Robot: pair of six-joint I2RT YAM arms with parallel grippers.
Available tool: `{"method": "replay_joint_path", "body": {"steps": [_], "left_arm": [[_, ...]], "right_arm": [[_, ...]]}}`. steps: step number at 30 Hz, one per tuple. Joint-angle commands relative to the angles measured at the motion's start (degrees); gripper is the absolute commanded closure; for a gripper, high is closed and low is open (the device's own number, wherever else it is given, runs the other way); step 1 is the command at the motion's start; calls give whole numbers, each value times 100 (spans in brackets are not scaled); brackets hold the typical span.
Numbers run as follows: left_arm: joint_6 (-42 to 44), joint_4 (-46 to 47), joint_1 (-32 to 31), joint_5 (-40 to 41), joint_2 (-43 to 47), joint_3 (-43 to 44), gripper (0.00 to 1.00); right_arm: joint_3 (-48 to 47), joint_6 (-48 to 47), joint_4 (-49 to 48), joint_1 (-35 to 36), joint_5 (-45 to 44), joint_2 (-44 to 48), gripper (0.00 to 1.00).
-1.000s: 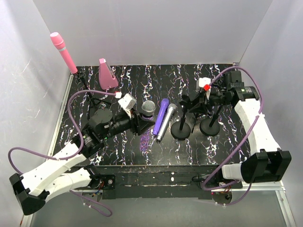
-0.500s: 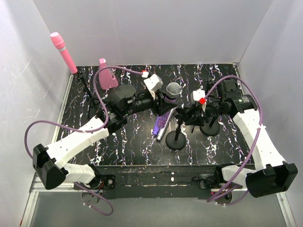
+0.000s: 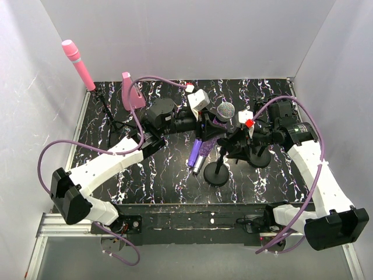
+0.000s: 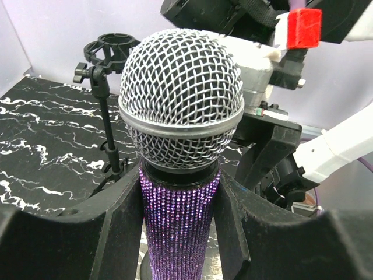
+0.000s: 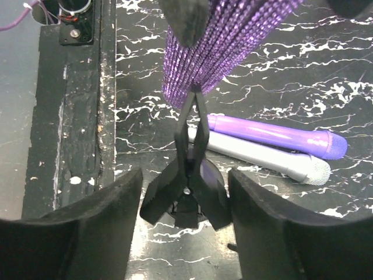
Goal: Attach the microphones to the stand
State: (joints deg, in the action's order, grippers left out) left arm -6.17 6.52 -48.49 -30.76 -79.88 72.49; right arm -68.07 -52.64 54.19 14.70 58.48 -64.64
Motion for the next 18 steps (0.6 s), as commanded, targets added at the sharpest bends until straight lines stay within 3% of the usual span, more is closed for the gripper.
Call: {"method": "replay_joint_path", "body": {"steps": [1, 2, 5, 18], "left_arm": [[-51, 359, -20, -369, 16, 318, 100], [-33, 332, -20, -395, -1, 327, 100], [-7, 297, -20, -448, -37, 380, 100], [327, -37, -20, -606, -54, 635, 100]], "right_arm": [[136, 536, 48, -11, 173, 92, 24], [163, 571, 4, -46, 190, 118, 19], [277, 597, -67, -230, 295, 171, 15], [1147, 342, -962, -503, 1059, 620, 14]]}}
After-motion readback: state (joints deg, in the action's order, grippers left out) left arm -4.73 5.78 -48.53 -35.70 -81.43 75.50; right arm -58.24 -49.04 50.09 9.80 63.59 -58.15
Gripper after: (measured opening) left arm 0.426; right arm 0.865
